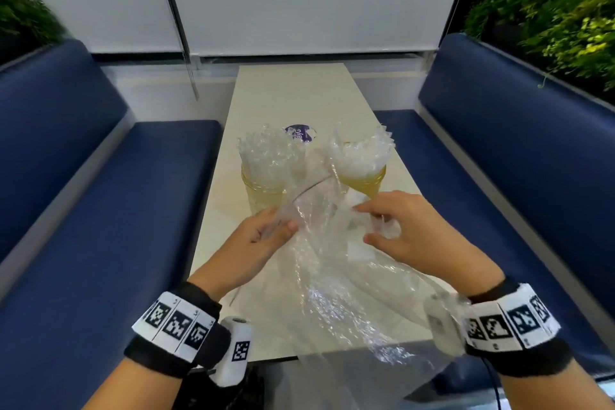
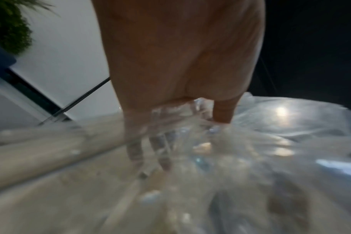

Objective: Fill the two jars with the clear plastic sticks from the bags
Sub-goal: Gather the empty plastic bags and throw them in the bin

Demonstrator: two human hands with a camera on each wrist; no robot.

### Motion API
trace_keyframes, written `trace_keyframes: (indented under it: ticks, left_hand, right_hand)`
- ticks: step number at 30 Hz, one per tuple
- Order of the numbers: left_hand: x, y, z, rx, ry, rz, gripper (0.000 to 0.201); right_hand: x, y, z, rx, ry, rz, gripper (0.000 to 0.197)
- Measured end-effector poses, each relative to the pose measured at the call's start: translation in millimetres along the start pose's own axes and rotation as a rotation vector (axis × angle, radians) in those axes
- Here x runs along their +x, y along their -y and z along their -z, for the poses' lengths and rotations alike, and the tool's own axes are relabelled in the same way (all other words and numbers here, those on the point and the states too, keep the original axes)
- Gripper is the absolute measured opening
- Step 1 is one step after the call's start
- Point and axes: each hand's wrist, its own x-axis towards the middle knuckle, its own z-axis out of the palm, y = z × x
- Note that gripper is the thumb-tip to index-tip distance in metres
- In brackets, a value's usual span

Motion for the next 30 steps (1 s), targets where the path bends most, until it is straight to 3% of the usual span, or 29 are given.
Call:
trace_keyframes:
  ticks: [2,3,5,7,9,12,14,17,19,22,24,26,28,30]
  left_hand:
    - [-6,-2,4,-0.016,-0.176,-0.007,0.038]
    - [-9,-2,8,-0.025,-0.255,-0.013,0.04]
    - [-17,-2,15,-0.05,-0.338,-0.027,0.042]
    - [-23,2,24,-0.082,-0.36,-0.017,0.04]
    - [-27,7,31,-0.089,-0.374,-0.004,0.036]
    - [-34,9,42,-0.146,-0.469,-0.035,0.029]
    - [-39,8,48,-0.179,-0.527,-0.049,0.025]
    - [-42,10,52,-0.19,-0.54,-0.077,0.016]
    - [-43,11,55,-0.215,-0.509,-0.092,0.024]
    - [-46,4,58,-0.25,-0.395,-0.072,0.044]
    - [-44,-2,59,-0.225,-0.307,-0.056,0.044]
    - [-41,-8,60,-0.172,-0.233,-0.067,0.038]
    - [-39,-13,59,-0.159,-0.196,-0.086,0.037]
    - [-39,-18,56,-0.147,-0.221,-0.124,0.018]
  right_hand:
    - [4,0,-7,0.136,-0.078,0.04,0.05]
    - [6,-2,-10,0.203,-0.141,-0.02,0.056]
    - [10,-6,-13,0.347,-0.211,-0.295,0.064]
    - [18,-7,-17,0.631,-0.131,-0.553,0.06]
    - [25,-9,-24,0.935,-0.075,-0.64,0.045]
    - [29,-14,-30,1.039,-0.18,-0.581,0.02]
    - [28,-20,-28,1.064,-0.259,-0.532,0.023]
    - [27,-21,-23,1.018,-0.257,-0.463,0.021]
    - [30,-20,-14,0.834,-0.309,-0.422,0.036]
    - [33,-3,11,0.623,-0.395,-0.181,0.072]
    - [35,23,26,0.489,-0.194,-0.002,0.108]
    - [38,52,27,0.359,0.14,0.092,0.139]
    - [42,67,11,0.291,0.373,0.144,0.151]
    - [49,68,-19,0.293,0.452,0.131,0.153]
